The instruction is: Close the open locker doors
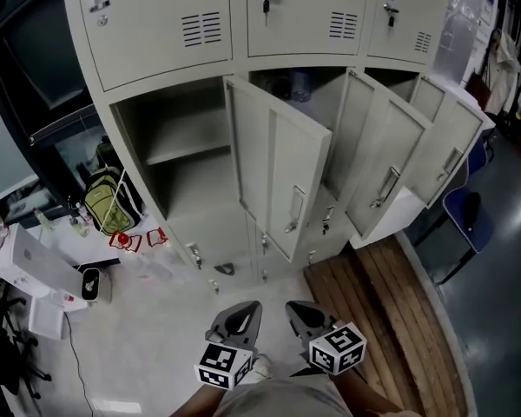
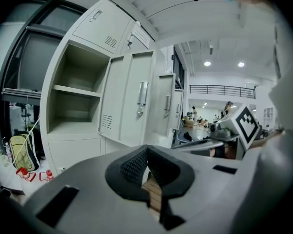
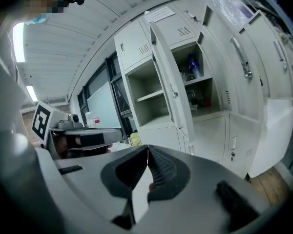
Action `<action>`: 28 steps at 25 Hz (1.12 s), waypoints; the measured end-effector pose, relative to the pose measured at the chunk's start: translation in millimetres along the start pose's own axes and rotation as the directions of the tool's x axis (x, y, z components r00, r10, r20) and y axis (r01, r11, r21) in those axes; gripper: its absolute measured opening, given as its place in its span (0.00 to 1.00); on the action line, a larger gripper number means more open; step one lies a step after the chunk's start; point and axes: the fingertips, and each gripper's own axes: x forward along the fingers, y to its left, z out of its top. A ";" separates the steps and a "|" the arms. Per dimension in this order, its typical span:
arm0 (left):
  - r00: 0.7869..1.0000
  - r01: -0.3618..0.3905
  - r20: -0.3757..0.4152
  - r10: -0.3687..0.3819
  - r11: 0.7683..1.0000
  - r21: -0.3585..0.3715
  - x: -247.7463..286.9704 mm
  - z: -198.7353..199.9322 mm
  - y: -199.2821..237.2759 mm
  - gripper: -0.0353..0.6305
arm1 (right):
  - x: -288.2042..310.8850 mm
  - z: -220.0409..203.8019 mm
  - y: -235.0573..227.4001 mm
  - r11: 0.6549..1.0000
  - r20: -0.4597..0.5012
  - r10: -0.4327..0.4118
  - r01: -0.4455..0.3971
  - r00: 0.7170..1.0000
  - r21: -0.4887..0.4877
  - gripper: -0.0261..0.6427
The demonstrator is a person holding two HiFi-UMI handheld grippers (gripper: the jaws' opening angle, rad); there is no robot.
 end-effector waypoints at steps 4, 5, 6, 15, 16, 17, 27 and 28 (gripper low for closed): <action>1.000 -0.006 0.018 0.006 1.000 -0.003 13.5 13.6 18.6 0.07 | 4.9 22.1 -14.4 0.998 0.027 -0.040 0.041 0.999 -0.043 0.08; 1.000 -0.007 0.017 0.007 1.000 -0.006 16.4 14.7 21.2 0.07 | 4.7 26.0 -18.0 0.998 0.032 -0.047 0.048 0.998 -0.051 0.08; 1.000 -0.008 0.014 0.008 1.000 -0.008 19.0 15.0 23.1 0.07 | 4.5 28.4 -21.5 0.997 0.035 -0.049 0.051 0.998 -0.056 0.08; 0.999 -0.039 -0.003 0.039 0.999 -0.031 41.7 17.9 27.6 0.07 | 4.4 49.3 -77.7 0.996 0.035 -0.078 0.080 0.996 -0.030 0.08; 0.999 -0.042 -0.004 0.042 0.999 -0.034 44.3 19.3 26.2 0.07 | 5.1 52.4 -83.7 0.996 0.033 -0.079 0.080 0.996 -0.029 0.08; 0.999 -0.044 -0.003 0.044 0.998 -0.035 47.0 21.6 25.1 0.07 | 6.4 55.4 -89.4 0.996 0.030 -0.079 0.079 0.996 -0.029 0.08; 0.994 -0.108 0.004 0.108 0.993 -0.049 70.3 32.1 37.4 0.07 | 30.9 67.8 -124.7 0.999 0.004 -0.030 0.030 1.000 -0.042 0.08; 0.993 -0.116 0.003 0.116 0.992 -0.050 72.1 32.3 38.9 0.07 | 33.3 69.1 -126.9 0.999 0.004 -0.024 0.024 1.000 -0.043 0.08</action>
